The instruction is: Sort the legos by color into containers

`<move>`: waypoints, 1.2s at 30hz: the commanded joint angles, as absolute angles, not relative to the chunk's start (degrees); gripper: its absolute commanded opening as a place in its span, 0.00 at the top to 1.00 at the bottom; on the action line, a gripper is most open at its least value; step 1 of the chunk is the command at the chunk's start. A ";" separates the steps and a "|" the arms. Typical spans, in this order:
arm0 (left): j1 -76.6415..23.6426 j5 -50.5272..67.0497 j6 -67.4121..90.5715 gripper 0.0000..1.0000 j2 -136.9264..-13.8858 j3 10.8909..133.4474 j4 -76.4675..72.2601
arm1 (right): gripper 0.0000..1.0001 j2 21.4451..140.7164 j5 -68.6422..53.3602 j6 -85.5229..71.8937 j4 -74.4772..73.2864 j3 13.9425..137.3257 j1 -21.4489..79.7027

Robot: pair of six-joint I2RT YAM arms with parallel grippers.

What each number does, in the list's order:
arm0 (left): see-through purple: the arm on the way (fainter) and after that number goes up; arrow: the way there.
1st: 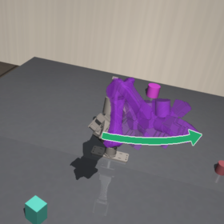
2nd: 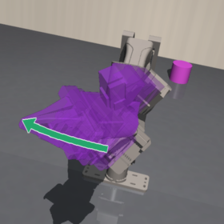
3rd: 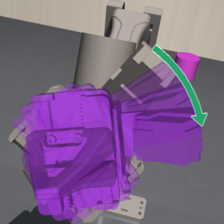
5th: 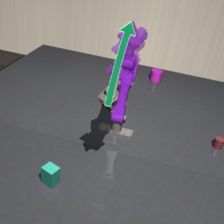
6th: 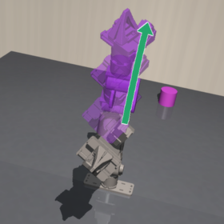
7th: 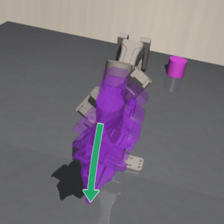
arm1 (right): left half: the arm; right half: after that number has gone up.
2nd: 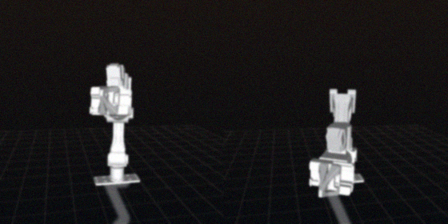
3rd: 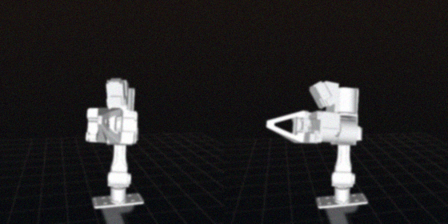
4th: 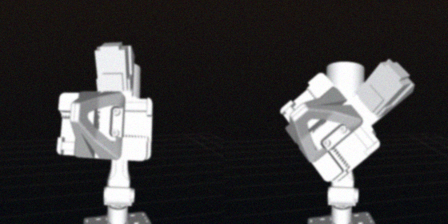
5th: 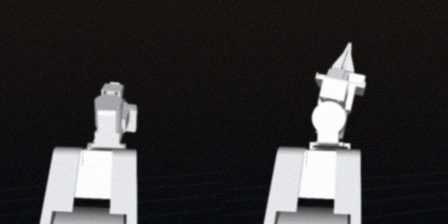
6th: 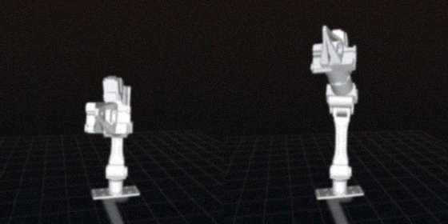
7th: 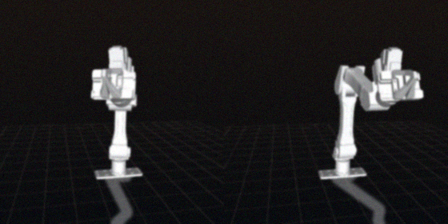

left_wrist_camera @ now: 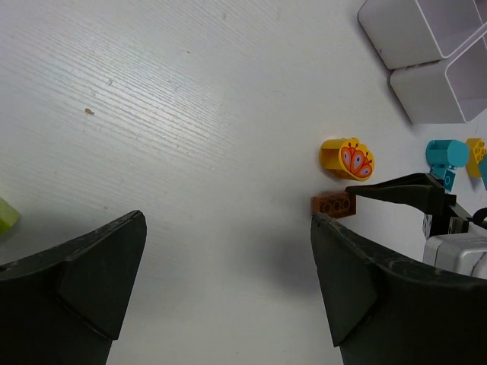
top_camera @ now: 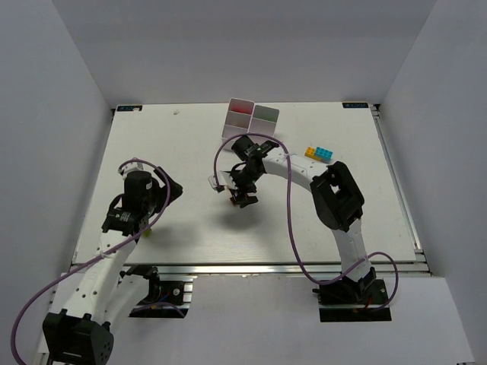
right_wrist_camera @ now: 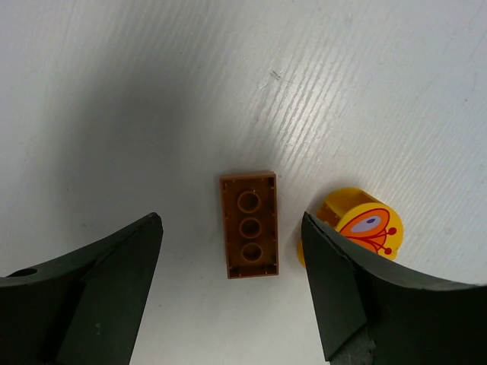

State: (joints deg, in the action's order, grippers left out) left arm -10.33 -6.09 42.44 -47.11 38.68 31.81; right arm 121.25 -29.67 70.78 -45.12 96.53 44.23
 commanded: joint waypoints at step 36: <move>-10.28 -5.54 41.40 0.02 -47.28 39.46 31.03 | 0.19 118.83 -27.77 68.46 -41.75 94.22 44.12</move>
